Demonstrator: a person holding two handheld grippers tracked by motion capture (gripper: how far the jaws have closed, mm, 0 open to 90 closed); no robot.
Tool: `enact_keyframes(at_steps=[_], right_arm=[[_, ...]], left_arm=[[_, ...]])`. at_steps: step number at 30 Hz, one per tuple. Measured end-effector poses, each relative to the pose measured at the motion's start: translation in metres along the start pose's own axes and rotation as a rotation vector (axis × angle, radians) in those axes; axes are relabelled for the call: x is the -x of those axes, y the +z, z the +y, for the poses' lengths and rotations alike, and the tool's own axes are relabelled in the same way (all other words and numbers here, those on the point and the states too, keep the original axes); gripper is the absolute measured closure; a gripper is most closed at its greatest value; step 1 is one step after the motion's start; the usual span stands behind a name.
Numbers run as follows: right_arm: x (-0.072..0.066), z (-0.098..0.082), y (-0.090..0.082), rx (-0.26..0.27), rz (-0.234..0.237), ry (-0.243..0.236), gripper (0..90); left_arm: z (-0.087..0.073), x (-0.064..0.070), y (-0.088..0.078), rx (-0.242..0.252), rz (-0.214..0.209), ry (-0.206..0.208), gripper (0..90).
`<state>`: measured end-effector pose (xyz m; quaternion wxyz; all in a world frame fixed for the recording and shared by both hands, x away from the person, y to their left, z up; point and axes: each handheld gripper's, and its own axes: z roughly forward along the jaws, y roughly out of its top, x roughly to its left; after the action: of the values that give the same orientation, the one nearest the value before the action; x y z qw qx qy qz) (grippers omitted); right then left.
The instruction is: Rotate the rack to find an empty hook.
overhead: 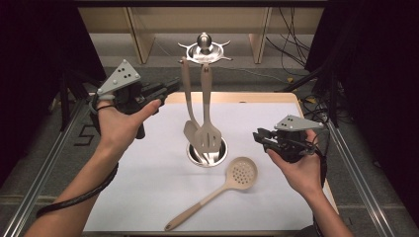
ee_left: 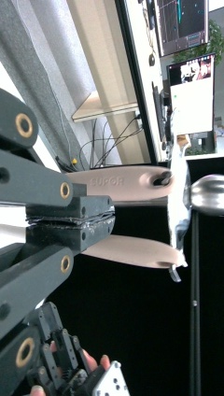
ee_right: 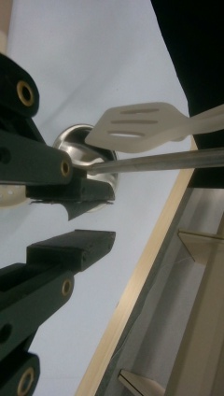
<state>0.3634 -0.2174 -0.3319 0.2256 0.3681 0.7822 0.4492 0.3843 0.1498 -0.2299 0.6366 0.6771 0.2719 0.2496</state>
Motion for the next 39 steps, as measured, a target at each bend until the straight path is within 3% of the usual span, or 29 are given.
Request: enact_keyframes(at_steps=[5, 6, 10, 13, 16, 19, 23, 24, 26, 31, 32, 33, 34, 38, 39], right_arm=[[0.004, 0.001, 0.003, -0.005, 0.017, -0.016, 73.6], [0.004, 0.000, 0.003, -0.007, 0.013, -0.001, 73.5], [0.007, -0.001, 0.003, 0.005, 0.011, -0.021, 73.3], [0.008, -0.003, 0.002, 0.005, 0.002, 0.002, 72.8], [0.010, -0.003, 0.000, -0.008, -0.003, -0.013, 72.4], [0.008, -0.003, -0.001, -0.012, -0.010, 0.012, 72.1], [0.008, -0.002, -0.001, 0.005, -0.017, -0.009, 71.8], [0.006, -0.002, -0.001, -0.002, -0.011, 0.008, 71.7], [0.007, -0.002, -0.001, 0.000, -0.006, -0.009, 71.7], [0.007, -0.003, 0.000, 0.006, -0.012, 0.005, 71.5], [0.009, -0.003, -0.001, -0.002, -0.010, -0.014, 71.5], [0.008, -0.003, 0.001, 0.016, -0.015, -0.008, 71.5], [0.010, -0.003, -0.001, -0.010, -0.013, -0.020, 71.5], [0.009, -0.004, 0.001, -0.005, -0.003, 0.002, 71.3], [0.011, -0.003, 0.000, -0.012, -0.011, -0.016, 71.3]], left_arm=[[0.008, 0.000, 0.002, 0.016, 0.003, 0.001, 88.8], [0.011, 0.001, 0.002, 0.025, 0.003, 0.001, 88.9], [0.024, 0.002, 0.005, 0.043, 0.008, 0.027, 88.8], [0.029, 0.001, 0.011, 0.039, 0.003, 0.035, 88.8], [0.029, -0.002, 0.018, 0.029, 0.002, 0.030, 88.8], [0.027, -0.006, 0.023, 0.038, 0.014, 0.018, 89.0], [0.026, -0.007, 0.022, 0.041, 0.015, 0.016, 89.1], [0.026, -0.007, 0.022, 0.042, 0.014, 0.011, 89.1], [0.027, -0.008, 0.022, 0.040, 0.032, 0.016, 89.2], [0.028, -0.014, 0.024, 0.033, 0.054, 0.016, 89.2], [0.028, -0.015, 0.025, 0.032, 0.056, 0.013, 89.2], [0.028, -0.017, 0.025, 0.030, 0.059, 0.011, 89.2], [0.029, -0.018, 0.026, 0.028, 0.063, 0.008, 89.2], [0.030, -0.025, 0.029, 0.019, 0.072, -0.002, 89.3], [0.031, -0.027, 0.030, 0.015, 0.073, -0.004, 89.3]])
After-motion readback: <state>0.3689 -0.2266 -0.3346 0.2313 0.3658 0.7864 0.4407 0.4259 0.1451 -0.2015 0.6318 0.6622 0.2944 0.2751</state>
